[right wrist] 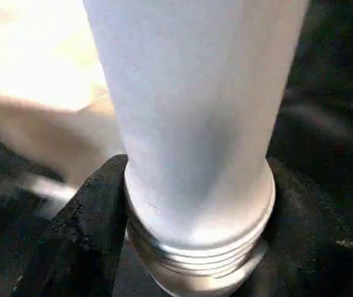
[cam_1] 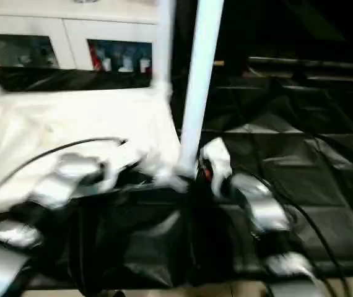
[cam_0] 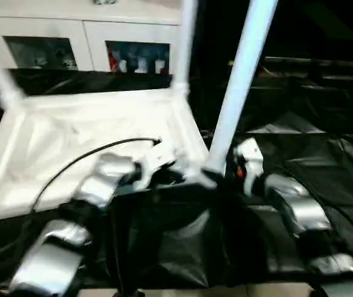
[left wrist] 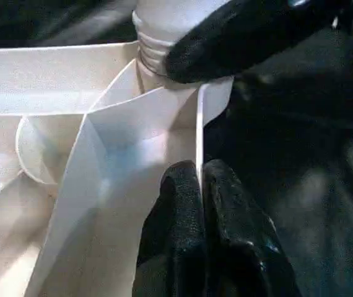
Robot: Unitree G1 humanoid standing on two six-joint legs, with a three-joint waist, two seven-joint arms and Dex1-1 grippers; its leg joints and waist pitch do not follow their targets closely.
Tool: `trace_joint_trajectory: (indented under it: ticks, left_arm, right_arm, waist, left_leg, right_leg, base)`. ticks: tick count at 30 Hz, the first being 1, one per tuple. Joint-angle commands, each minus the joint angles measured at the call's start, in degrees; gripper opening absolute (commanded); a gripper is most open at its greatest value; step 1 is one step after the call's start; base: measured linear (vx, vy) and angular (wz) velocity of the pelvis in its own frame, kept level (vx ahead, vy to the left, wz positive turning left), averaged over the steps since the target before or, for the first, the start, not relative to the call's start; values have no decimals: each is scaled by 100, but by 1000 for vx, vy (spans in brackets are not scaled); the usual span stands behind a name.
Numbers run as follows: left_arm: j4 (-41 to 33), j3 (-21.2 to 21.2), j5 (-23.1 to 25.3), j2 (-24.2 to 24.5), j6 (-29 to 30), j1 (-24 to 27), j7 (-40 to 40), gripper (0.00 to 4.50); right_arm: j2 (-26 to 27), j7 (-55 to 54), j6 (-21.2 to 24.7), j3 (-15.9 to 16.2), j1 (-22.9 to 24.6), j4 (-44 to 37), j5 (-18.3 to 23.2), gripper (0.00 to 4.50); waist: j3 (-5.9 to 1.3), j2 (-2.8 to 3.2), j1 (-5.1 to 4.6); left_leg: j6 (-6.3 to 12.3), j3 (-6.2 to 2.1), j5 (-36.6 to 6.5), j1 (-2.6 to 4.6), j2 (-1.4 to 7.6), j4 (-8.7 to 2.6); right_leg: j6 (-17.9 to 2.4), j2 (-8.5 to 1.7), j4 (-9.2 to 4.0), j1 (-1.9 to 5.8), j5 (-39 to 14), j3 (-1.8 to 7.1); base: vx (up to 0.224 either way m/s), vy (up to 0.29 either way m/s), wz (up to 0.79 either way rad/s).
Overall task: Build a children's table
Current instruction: Rotate leg to tighten
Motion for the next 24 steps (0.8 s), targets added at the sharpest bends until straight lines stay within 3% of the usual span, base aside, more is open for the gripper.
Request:
trace_joint_trajectory:
  ticks: [1, 2, 7, 8, 9, 13, 16, 21, 24]
  left_arm:
    - [27, 72, -96, -333, 85, -240, 433, 0]
    - [110, 100, -94, -456, 165, -319, 638, 0]
    - [342, 104, -40, -718, 108, -478, 965, 0]
    - [400, 108, -27, -741, 59, -499, 980, 0]
    - [400, 108, -27, -741, 59, -499, 980, 0]
    - [310, 53, -65, -570, -137, -369, 585, 0]
    - [244, 28, -85, -485, -155, -302, 427, 0]
    - [-232, -67, -345, -34, -449, 94, -717, 0]
    - [-378, -103, -415, 111, -489, 185, -1077, 0]
  right_arm:
    - [195, -572, 235, 27, 3, 520, -108, 279]
    - [314, -715, 251, -2, -95, 625, -76, 279]
    - [611, -864, 1, -5, -385, 924, -133, 279]
    - [642, -849, -82, -25, -433, 996, -142, 335]
    - [642, -849, -82, -25, -433, 996, -142, 335]
    - [528, -155, -145, 24, -415, 817, 16, 377]
    - [433, 75, -143, 128, -358, 688, -11, 377]
    - [-210, 1418, -172, 537, -10, 35, -71, 377]
    - [-395, 1782, -176, 590, 82, -175, -43, 377]
  waist:
    - [-343, -9, -33]
    - [-344, 19, -32]
    - [-370, -12, -28]
    - [-374, -12, -21]
    - [-373, -9, -19]
    - [-366, -19, -13]
    - [-362, -22, -9]
    - [-362, 0, -5]
    - [-360, 14, 12]
  left_leg:
    - [-298, -256, -1924, 201, 375, -468]
    - [-293, -255, -1919, 204, 380, -464]
    - [-66, -225, -1571, 149, 359, -436]
    - [-41, -226, -1514, 142, 358, -437]
    - [2, -219, -1456, 142, 359, -434]
    - [89, -219, -1468, 133, 365, -437]
    - [115, -216, -1469, 132, 370, -436]
    - [143, -226, -1508, 126, 392, -447]
    - [155, -207, -1489, 134, 400, -442]
  right_leg:
    - [-1012, -494, -549, 78, -2068, 257]
    - [-1042, -496, -539, 75, -1975, 261]
    - [-1118, -489, -504, 132, -1408, 259]
    - [-1128, -483, -495, 145, -1337, 254]
    - [-1157, -479, -489, 148, -1238, 253]
    - [-1189, -483, -488, 165, -1244, 247]
    - [-1184, -484, -491, 166, -1276, 251]
    - [-1200, -476, -476, 182, -1192, 247]
    - [-1282, -468, -462, 169, -1147, 246]
  base:
    - [0, 0, 0]
    - [0, 0, 0]
    - [0, 0, 0]
    - [0, 0, 0]
    - [0, 0, 0]
    - [0, 0, 0]
    - [0, 0, 0]
    - [0, 0, 0]
    - [0, 0, 0]
